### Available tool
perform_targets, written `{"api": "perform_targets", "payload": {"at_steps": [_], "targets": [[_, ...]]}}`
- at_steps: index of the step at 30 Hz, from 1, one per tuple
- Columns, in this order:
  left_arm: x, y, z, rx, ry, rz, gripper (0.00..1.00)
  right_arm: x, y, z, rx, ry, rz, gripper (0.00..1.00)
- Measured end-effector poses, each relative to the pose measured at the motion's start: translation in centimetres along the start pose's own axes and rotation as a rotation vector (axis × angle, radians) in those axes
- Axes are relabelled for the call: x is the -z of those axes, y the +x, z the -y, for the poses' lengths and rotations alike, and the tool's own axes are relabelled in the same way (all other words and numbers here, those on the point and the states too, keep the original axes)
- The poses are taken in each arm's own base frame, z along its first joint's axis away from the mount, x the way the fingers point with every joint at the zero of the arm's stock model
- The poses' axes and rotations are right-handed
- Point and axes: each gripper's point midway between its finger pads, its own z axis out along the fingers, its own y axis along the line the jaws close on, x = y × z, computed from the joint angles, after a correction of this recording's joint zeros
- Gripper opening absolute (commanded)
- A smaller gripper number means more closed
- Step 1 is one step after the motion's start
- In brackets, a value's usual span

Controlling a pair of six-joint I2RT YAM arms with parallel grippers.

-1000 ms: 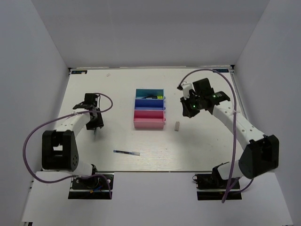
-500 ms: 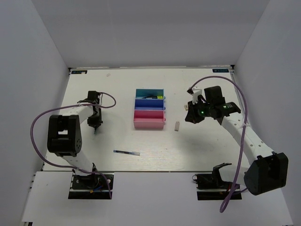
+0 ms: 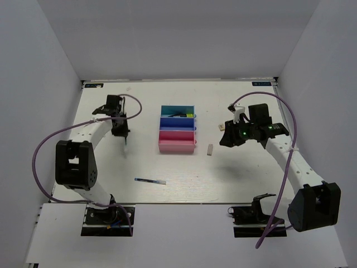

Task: Sort the stationery into containers
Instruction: Pick up the pen from the center of the board, then place the pen in the storage box.

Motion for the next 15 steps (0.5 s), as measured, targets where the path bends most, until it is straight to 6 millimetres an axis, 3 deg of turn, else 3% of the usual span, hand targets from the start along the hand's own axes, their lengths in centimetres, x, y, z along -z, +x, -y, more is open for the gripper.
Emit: {"api": "perform_targets", "payload": {"at_steps": [5,9,15], "targets": [[7.5,-6.4,10.7,-0.124,0.358,0.237,0.01,0.0,0.0,0.4,-0.013,0.001,0.009,0.43],[12.3,-6.1,18.0,-0.415,0.627,0.334,0.01,0.1,0.2,0.7,-0.027,0.002,0.011,0.44],[13.5,-5.4,23.2,-0.742,0.804,0.425,0.01,0.2,-0.1,1.0,-0.034,0.004,0.025,0.44]]}}
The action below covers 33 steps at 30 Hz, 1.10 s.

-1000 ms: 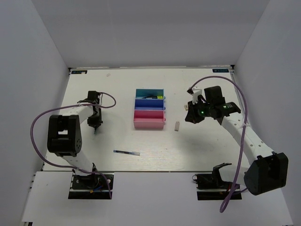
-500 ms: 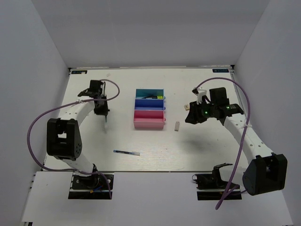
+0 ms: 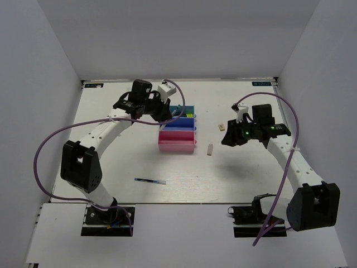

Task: Sort the stationery into containers
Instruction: Place the pen in the storage box.

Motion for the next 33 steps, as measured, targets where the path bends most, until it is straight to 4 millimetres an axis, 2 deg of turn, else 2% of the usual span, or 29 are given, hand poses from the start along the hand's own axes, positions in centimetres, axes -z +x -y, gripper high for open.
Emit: {"api": "perform_targets", "payload": {"at_steps": [5,9,15,18,20,21,22,24,26,27,30,33], "targets": [[-2.7,-0.4,0.6,-0.248,0.063,0.022,0.01,0.1,0.0,0.3,-0.008,0.004,0.007,0.46],[-5.1,-0.1,0.9,-0.374,0.101,0.021,0.01,0.2,-0.1,0.6,-0.015,0.009,0.011,0.46],[-7.7,0.1,-0.4,-0.507,0.090,0.041,0.01,0.3,0.0,1.0,-0.028,0.012,0.015,0.47],[-8.5,0.6,-1.2,-0.543,0.079,0.030,0.01,0.4,0.0,1.1,-0.035,0.011,0.018,0.51],[-9.1,0.9,-1.6,-0.558,0.074,0.020,0.01,0.4,0.0,1.3,-0.040,0.015,0.020,0.59],[-9.3,1.1,-1.8,-0.561,0.072,0.014,0.09,0.4,0.0,1.3,-0.041,0.015,0.020,0.66],[-9.4,1.4,-2.0,-0.563,0.069,0.007,0.18,0.4,0.0,1.4,-0.045,0.015,0.019,0.68],[-9.7,1.7,-2.3,-0.565,0.058,0.003,0.48,0.3,0.1,1.6,-0.045,0.016,0.014,0.68],[-9.7,2.0,-2.5,-0.568,0.044,0.006,0.55,0.1,0.3,1.9,-0.049,0.022,0.005,0.65],[-9.8,2.3,-2.5,-0.563,0.041,0.003,0.65,0.0,0.4,2.0,-0.052,0.026,-0.001,0.64],[-9.8,2.9,-2.7,-0.546,0.028,-0.006,0.73,-0.5,0.8,2.8,-0.060,0.051,-0.023,0.62],[-9.2,2.5,-2.6,-0.540,0.012,0.005,0.73,-0.9,1.3,3.6,-0.065,0.076,-0.049,0.60]]}}
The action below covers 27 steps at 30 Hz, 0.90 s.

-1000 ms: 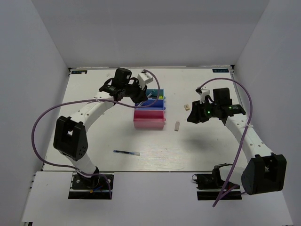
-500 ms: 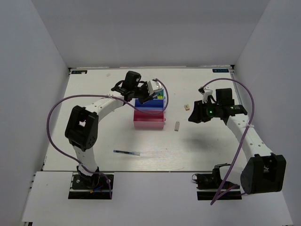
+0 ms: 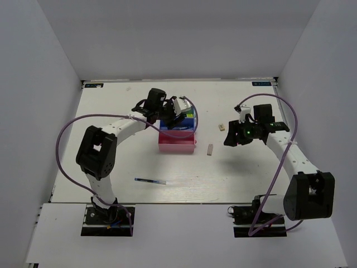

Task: Sort the stationery into containers
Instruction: Place the pen in the storage box, then pick up the pen from the center of the board.

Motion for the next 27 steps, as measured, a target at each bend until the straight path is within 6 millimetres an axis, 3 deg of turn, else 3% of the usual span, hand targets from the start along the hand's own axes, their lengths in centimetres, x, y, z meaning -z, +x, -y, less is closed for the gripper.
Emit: {"api": "perform_targets", "payload": {"at_steps": [3,4,6,10,12,14,18,19,20,23,25,27], "targets": [[1.5,-1.5,-0.5,0.009,-0.045,0.026,0.46,-0.5,0.4,0.8,-0.003,0.025,-0.025,0.56],[2.3,-2.1,-0.8,0.016,-0.075,0.039,0.19,-0.7,0.5,1.1,-0.004,0.035,-0.031,0.52],[4.6,-3.2,-0.7,0.054,-0.134,0.052,0.00,-1.0,0.7,1.6,-0.002,0.055,-0.043,0.50],[10.6,-6.1,1.3,0.136,-0.263,0.079,0.00,-1.9,-0.2,2.5,0.016,0.086,-0.071,0.48],[13.7,-6.8,3.4,0.220,-0.313,0.075,0.27,-2.8,-1.3,3.2,0.027,0.100,-0.078,0.48],[15.9,-6.2,5.3,0.351,-0.355,0.040,0.27,-3.6,-1.8,3.5,0.033,0.105,-0.084,0.48],[18.7,0.4,8.6,0.771,-0.502,-0.159,0.32,-3.9,-1.5,3.5,0.040,0.114,-0.099,0.48],[18.9,2.7,9.9,0.879,-0.538,-0.217,0.38,-3.9,-1.5,3.4,0.044,0.115,-0.096,0.48],[19.1,5.0,11.3,0.973,-0.569,-0.278,0.53,-3.9,-1.6,3.4,0.047,0.116,-0.093,0.48],[19.4,10.1,15.6,1.233,-0.642,-0.436,0.61,-3.8,-1.8,3.4,0.050,0.125,-0.085,0.50],[19.6,11.2,17.4,1.382,-0.700,-0.492,0.68,-3.6,-1.8,3.5,0.051,0.132,-0.076,0.55],[19.3,11.2,18.3,1.514,-0.758,-0.493,0.68,-3.3,-1.6,3.3,0.051,0.136,-0.070,0.60]]}}
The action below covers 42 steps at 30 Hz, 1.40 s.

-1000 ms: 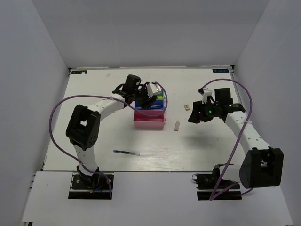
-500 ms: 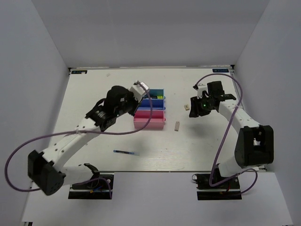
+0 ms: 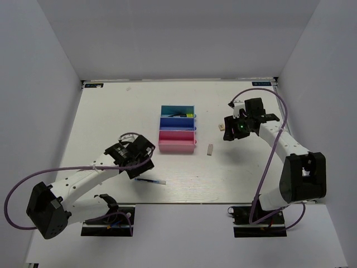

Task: Sort the stationery into containers
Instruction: Pick up the pen from the center of the board.

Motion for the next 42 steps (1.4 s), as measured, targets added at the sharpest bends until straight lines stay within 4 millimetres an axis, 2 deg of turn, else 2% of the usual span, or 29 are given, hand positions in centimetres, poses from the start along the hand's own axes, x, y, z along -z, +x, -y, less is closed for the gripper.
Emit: {"api": "perform_targets", "payload": {"at_steps": [2,5,6,12,15,22,25,26,29,37,40,42], "targets": [[-0.1,0.8,0.5,0.092,-0.016,-0.007,0.68,0.3,0.1,-0.1,0.000,0.002,0.007,0.60],[-0.6,1.4,1.1,0.231,-0.021,-0.001,0.62,0.7,0.1,-0.3,0.001,0.004,0.021,0.60],[-0.9,1.6,1.0,0.282,-0.033,0.002,0.57,0.8,0.0,-0.3,0.002,0.004,0.024,0.60],[-3.9,3.3,-1.8,0.549,-0.149,0.019,0.52,1.3,-0.3,-0.4,0.004,0.007,0.044,0.60],[-4.7,3.6,-2.2,0.621,-0.194,0.034,0.53,1.4,-0.4,-0.5,0.005,0.008,0.052,0.60],[-6.2,3.6,-2.5,0.675,-0.271,0.056,0.52,1.8,-0.3,-0.6,0.001,0.008,0.062,0.60],[-6.5,3.2,-2.3,0.705,-0.277,0.058,0.40,2.1,-0.5,-0.5,0.001,0.012,0.073,0.60],[-6.6,3.1,-2.3,0.712,-0.283,0.056,0.29,2.2,-0.5,-0.5,0.001,0.013,0.077,0.60],[-6.8,3.1,-2.1,0.726,-0.296,0.052,0.15,2.5,-0.7,-0.4,0.000,0.017,0.088,0.60],[-6.9,3.1,-1.8,0.724,-0.294,0.044,0.01,3.2,-1.1,-0.3,-0.006,0.020,0.113,0.60],[-6.5,2.8,-1.4,0.657,-0.281,0.041,0.00,3.3,-1.1,-0.2,-0.011,0.017,0.119,0.60],[-5.5,1.8,-0.2,0.591,-0.247,0.057,0.00,3.4,-1.1,-0.2,-0.014,0.017,0.124,0.60]]}}
